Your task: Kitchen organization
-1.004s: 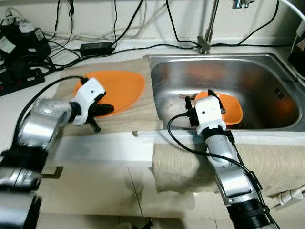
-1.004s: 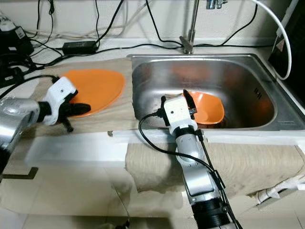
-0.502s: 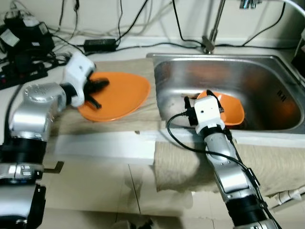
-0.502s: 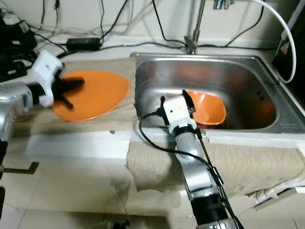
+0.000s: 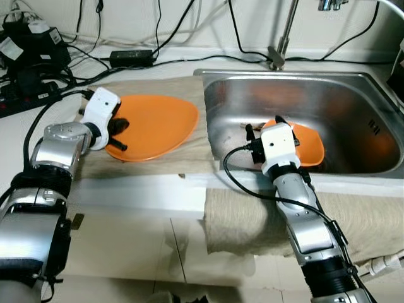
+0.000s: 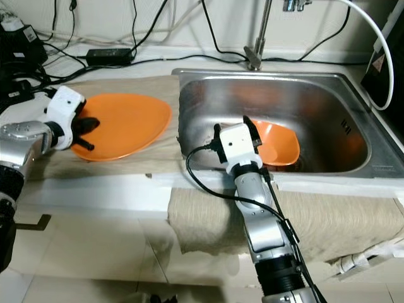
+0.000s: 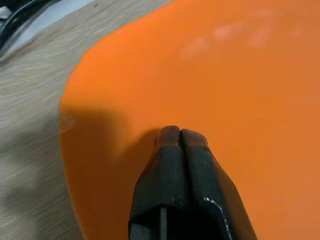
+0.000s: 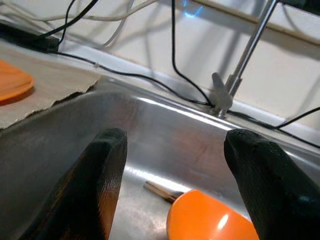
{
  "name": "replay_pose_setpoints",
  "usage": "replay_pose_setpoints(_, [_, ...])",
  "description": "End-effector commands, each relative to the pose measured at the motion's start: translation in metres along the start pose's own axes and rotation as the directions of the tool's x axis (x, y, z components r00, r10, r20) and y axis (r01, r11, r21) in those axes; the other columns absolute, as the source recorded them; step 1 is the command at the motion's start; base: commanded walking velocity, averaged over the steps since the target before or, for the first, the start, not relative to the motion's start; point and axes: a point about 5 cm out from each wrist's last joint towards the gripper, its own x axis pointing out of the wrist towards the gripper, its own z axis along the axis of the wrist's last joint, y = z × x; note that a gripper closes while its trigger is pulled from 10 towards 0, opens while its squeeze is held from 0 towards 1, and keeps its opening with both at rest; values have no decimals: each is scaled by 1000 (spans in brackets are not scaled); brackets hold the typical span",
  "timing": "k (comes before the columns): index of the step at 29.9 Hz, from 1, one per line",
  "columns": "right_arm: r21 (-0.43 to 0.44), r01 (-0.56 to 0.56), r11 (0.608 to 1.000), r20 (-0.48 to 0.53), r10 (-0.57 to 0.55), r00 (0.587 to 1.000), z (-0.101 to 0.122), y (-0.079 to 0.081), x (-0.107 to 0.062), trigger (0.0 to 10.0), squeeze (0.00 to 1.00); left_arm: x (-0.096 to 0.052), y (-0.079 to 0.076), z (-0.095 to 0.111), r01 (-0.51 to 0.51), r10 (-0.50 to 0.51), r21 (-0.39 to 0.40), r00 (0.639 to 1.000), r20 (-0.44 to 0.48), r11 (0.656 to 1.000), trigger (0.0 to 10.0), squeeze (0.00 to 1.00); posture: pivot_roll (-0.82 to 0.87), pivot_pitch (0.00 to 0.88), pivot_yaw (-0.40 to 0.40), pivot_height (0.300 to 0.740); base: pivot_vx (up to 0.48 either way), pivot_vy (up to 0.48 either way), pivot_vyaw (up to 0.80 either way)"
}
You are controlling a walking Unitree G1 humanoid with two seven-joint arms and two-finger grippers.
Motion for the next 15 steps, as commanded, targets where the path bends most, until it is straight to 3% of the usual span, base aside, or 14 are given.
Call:
replay_pose_setpoints(1, [6, 7, 1000, 3, -7, 1000, 2, -3, -1, 10000, 0, -1, 2, -14, -10, 11, 8, 997, -74, 1000, 10000, 0, 17, 3, 48, 740, 0, 0, 0])
replay_pose_setpoints(6, [4, 0, 1000, -7, 0, 1000, -1, -3, -3, 10000, 0, -4, 2, -33, 23, -18, 32, 989, -146, 999, 10000, 0, 20, 13, 45, 740, 0, 0, 0])
replay_pose_setpoints(15, [0, -15, 1000, -19, 15, 1000, -3, 0, -5, 10000, 0, -6, -13, -24, 182, -178, 57, 982, -65, 982, 10000, 0, 34, 21, 37, 740, 0, 0, 0])
